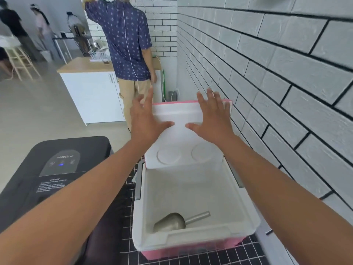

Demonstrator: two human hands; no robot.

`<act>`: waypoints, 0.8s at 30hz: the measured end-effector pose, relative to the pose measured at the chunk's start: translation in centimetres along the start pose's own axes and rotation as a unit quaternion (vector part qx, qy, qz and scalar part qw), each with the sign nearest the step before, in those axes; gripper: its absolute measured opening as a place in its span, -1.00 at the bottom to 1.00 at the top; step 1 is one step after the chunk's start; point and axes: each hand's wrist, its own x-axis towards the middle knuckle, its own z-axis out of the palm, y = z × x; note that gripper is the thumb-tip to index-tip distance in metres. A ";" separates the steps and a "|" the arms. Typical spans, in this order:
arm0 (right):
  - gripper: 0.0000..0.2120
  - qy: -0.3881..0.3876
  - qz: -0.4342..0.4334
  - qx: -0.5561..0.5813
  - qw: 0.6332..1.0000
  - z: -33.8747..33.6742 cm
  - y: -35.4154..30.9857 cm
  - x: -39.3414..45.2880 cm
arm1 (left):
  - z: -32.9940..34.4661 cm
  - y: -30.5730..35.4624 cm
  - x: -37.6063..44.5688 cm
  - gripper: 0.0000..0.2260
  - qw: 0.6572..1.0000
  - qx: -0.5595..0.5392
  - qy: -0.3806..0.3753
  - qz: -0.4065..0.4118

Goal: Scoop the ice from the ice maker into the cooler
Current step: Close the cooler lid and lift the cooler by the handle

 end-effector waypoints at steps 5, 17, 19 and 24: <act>-0.08 -0.006 -0.016 -0.040 0.999 -1.5 0.3 -1.5 | -1.7 -0.1 -1.9 -0.10 0.995 0.080 -0.026 0.046; -0.28 -0.045 -0.009 -0.030 0.998 -5.8 -1.0 -8.0 | -5.8 1.8 -6.2 -0.42 0.985 0.125 -0.073 0.098; -0.30 -0.053 -0.008 -0.036 0.998 -6.5 -1.3 -9.5 | -6.4 2.1 -7.2 -0.48 0.984 0.122 -0.072 0.109; -0.34 -0.087 -0.018 -0.060 0.994 -8.0 -1.4 -12.6 | -7.1 3.0 -10.2 -0.57 0.973 0.197 -0.069 0.095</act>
